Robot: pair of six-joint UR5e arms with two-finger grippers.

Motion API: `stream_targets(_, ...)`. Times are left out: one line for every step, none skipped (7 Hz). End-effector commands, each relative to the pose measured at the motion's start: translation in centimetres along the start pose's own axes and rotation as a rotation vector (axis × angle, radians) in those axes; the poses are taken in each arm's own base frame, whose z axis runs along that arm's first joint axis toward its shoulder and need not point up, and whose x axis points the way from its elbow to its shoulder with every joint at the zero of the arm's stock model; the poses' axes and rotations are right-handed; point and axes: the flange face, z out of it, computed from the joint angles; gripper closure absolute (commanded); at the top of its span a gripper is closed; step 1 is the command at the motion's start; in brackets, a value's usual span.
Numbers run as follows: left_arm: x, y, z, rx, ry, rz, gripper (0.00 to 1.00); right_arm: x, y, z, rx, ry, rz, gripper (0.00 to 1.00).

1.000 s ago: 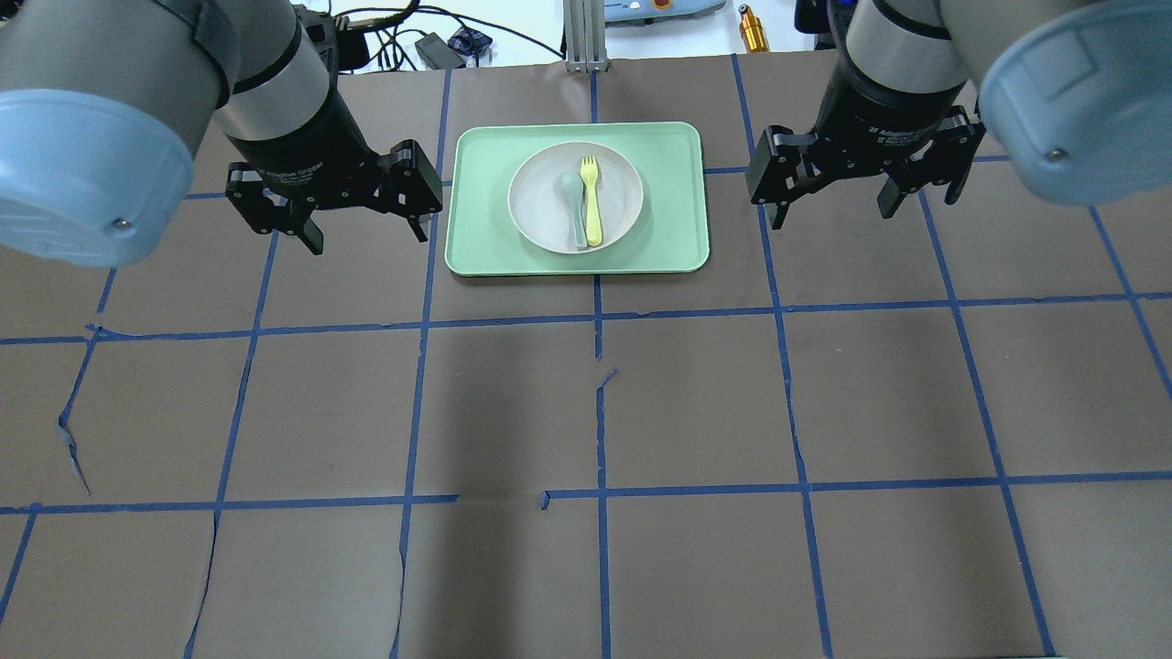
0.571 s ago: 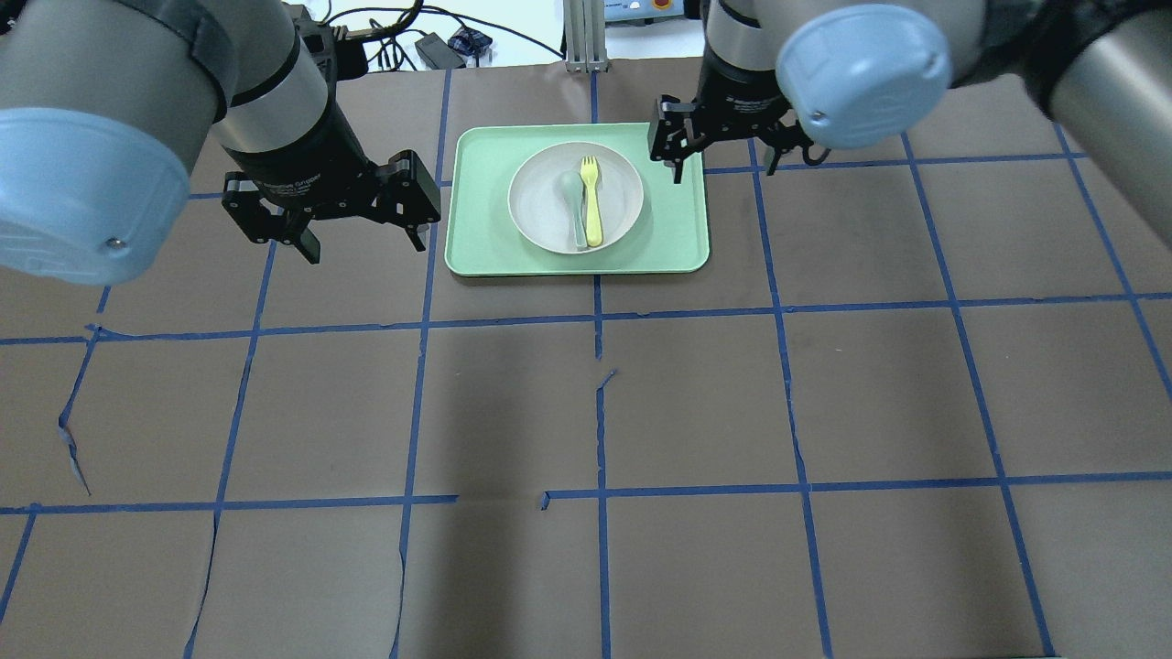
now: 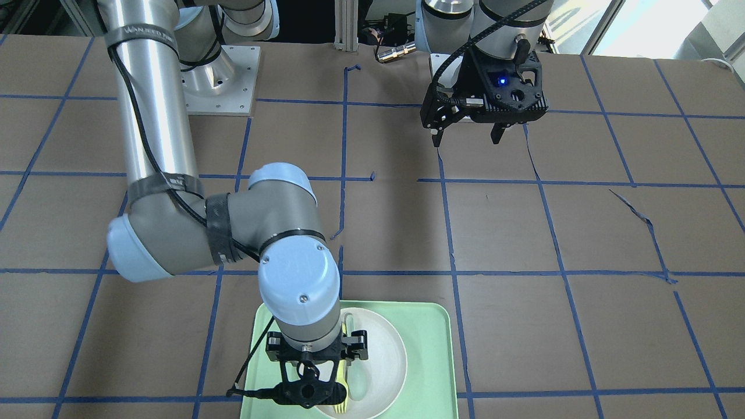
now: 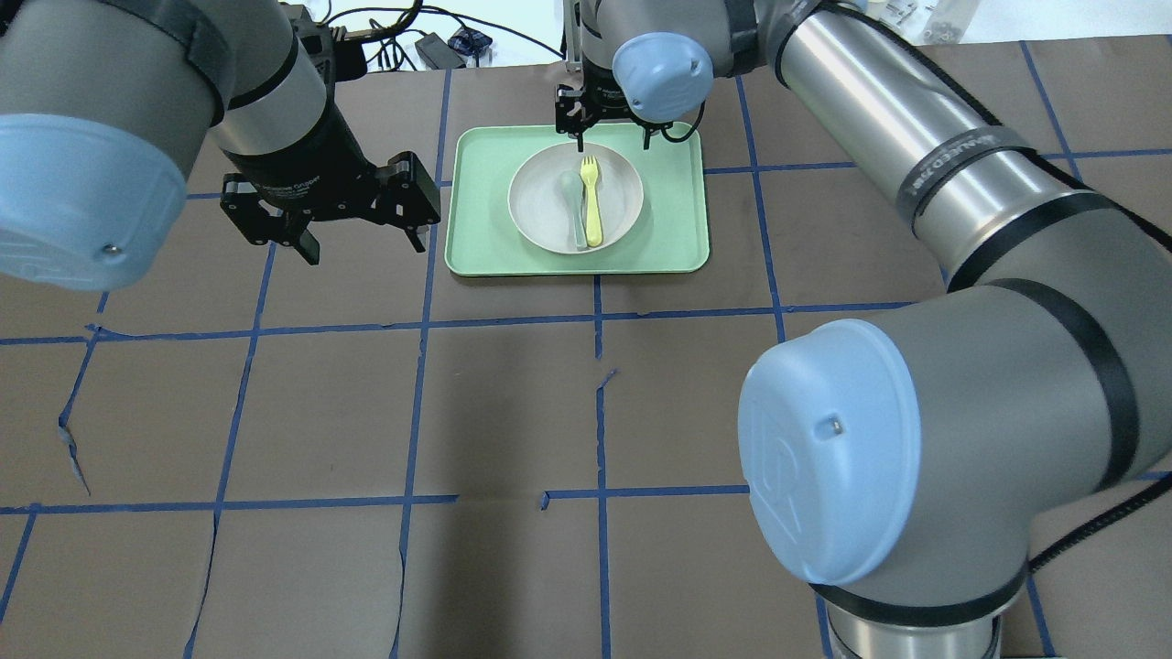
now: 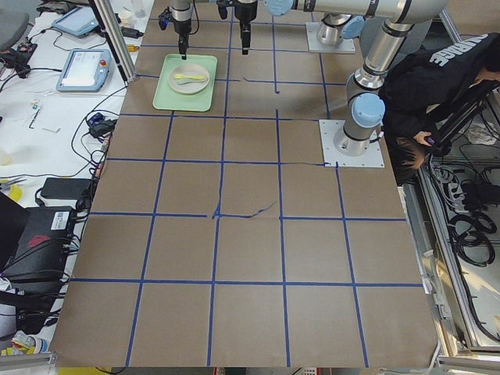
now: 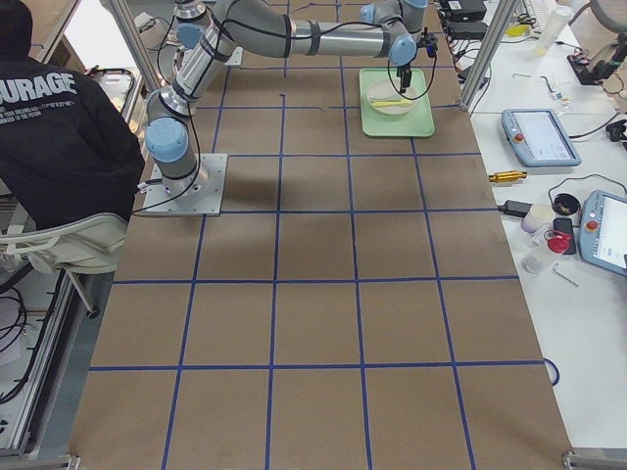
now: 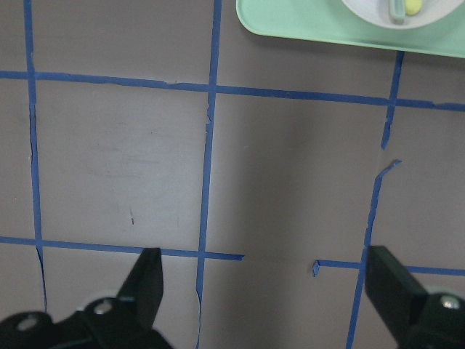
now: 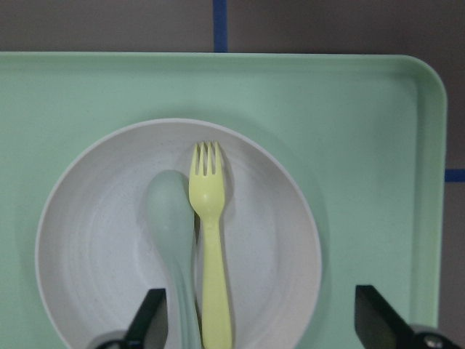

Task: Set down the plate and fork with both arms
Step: 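Move the right gripper over the plate and lower onto the yellow fork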

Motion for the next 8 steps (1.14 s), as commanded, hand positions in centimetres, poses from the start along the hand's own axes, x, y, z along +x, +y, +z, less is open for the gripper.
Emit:
stream_targets(0.0, 0.0, 0.0, 0.000, 0.000, 0.000, 0.00, -2.9, 0.7, 5.1, 0.007, -0.009, 0.014, 0.16)
stream_targets(-0.1, 0.0, 0.0, 0.001, 0.000, 0.000, 0.00, -2.7, 0.7, 4.5, 0.013, -0.006, -0.033, 0.23)
stream_targets(0.0, -0.1, 0.0, 0.001, 0.000, -0.001, 0.00, -2.4, 1.3, 4.4, 0.005, 0.005, -0.079, 0.37)
stream_targets(0.0, 0.0, 0.1, 0.000, 0.000, 0.000, 0.00, -1.9, 2.2, 5.5, -0.018, 0.031, -0.090, 0.54)
stream_targets(0.0, -0.1, 0.2, -0.002, 0.000, -0.001, 0.00, -1.4, 2.9, 5.7, -0.032, 0.036, -0.094, 0.53)
stream_targets(0.0, -0.1, 0.2, -0.002, 0.000, -0.001, 0.00, -1.2, 3.4, 5.7, -0.041, 0.040, -0.094, 0.54)
stream_targets(0.0, -0.1, 0.2, -0.002, 0.000, -0.001, 0.00, -1.2, 3.4, 6.2, -0.046, 0.040, -0.092, 0.54)
stream_targets(0.0, -0.1, 0.2, -0.002, 0.000, -0.001, 0.00, -1.1, 3.6, 6.9, -0.056, 0.043, -0.092, 0.54)
